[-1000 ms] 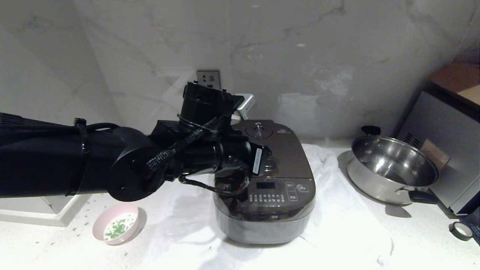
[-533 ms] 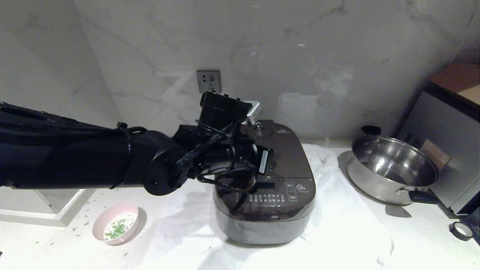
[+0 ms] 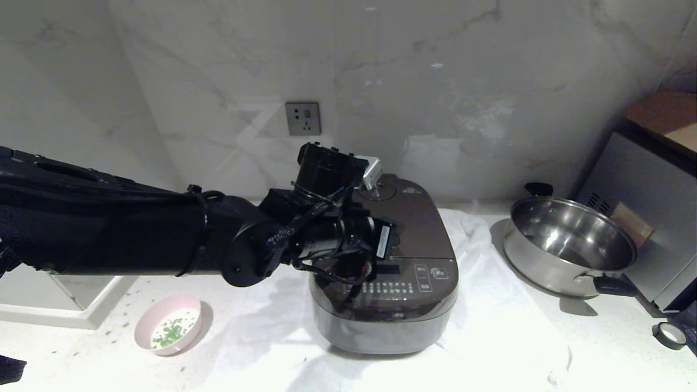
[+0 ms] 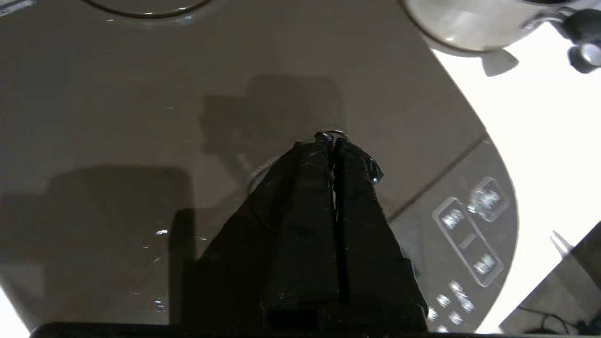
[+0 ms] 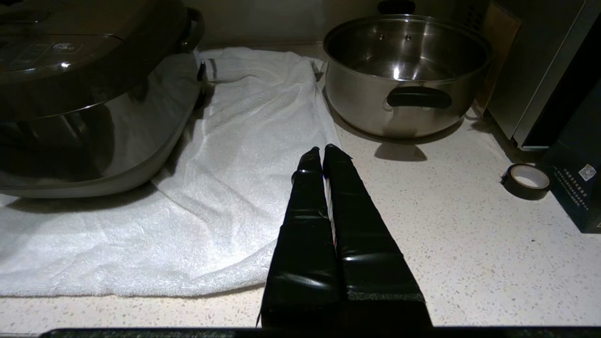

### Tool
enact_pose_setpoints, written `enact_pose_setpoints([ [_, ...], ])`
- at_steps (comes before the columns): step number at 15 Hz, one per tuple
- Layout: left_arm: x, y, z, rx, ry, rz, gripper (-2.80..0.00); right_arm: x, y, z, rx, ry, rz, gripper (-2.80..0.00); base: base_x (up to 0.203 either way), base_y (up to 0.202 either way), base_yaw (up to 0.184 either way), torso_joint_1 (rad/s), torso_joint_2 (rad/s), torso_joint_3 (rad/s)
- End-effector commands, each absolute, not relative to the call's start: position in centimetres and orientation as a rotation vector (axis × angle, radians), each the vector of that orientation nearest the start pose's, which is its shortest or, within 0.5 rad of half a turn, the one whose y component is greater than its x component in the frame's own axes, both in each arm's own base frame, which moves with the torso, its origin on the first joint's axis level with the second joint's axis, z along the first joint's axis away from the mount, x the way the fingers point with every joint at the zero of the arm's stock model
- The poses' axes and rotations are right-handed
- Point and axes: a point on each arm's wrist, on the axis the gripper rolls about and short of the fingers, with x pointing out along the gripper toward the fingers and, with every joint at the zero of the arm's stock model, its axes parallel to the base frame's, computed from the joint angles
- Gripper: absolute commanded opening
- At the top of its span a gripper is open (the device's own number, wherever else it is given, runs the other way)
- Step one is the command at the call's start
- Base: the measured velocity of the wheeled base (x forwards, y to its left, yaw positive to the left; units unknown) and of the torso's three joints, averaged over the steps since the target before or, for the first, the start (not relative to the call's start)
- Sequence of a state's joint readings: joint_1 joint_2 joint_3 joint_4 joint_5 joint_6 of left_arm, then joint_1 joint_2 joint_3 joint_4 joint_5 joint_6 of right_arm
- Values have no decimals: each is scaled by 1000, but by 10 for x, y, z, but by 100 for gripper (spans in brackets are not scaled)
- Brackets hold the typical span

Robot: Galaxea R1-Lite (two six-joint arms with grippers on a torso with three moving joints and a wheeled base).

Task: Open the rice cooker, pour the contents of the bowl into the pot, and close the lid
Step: Open the rice cooker

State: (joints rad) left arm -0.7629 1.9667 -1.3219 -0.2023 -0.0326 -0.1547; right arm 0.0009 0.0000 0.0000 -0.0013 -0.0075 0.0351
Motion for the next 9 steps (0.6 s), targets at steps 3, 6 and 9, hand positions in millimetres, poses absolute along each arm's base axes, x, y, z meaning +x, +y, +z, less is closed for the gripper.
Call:
enact_pose_setpoints([
  [3,284,-273,186,20,488,-744,-280,-23,0,75,35,0,-6,-280,0,0,0,0,0,0],
  [6,284,-273,186,23,489,-742,-280,-23,0,75,35,0,-8,-280,0,0,0,0,0,0],
  [9,282,-272,182,32,502,-742,-280,-23,0,75,35,0,-6,-280,0,0,0,0,0,0],
])
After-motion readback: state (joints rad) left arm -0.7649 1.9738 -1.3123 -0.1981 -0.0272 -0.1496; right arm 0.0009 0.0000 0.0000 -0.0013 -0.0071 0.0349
